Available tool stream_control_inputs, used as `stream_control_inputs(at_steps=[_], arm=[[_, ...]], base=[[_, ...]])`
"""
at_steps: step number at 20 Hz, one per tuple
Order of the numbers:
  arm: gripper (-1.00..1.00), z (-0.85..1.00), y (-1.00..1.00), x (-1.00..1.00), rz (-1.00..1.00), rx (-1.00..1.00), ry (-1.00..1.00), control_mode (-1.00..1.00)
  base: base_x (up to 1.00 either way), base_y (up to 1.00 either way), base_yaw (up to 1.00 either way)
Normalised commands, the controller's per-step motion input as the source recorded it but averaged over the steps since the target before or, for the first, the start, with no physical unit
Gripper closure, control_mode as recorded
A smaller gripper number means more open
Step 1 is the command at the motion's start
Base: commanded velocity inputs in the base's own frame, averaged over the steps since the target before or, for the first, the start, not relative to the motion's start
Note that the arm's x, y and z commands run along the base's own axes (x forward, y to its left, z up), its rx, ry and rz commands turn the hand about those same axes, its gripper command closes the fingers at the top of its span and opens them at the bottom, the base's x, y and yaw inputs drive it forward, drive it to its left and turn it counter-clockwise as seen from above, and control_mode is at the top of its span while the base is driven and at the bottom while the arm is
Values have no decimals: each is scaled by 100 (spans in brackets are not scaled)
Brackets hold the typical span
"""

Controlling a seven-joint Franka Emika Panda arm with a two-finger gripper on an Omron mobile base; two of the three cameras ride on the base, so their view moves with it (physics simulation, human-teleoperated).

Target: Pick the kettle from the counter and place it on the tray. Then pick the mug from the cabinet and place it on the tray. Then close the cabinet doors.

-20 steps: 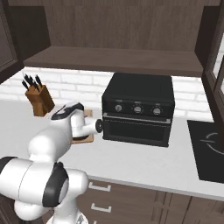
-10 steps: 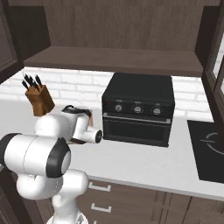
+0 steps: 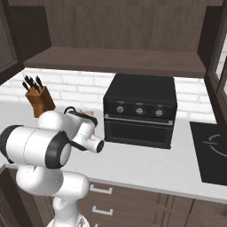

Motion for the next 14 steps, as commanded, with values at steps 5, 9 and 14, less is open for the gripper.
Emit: stream_control_inputs(at_steps=[5, 9, 14], arm=[[100, -5, 0, 3, -1, 0, -1, -100], [100, 0, 0, 0, -3, 0, 5, -100], [100, 0, 0, 10, -5, 0, 7, -100]], base=[[0, 0, 0], [0, 0, 0], [0, 0, 0]])
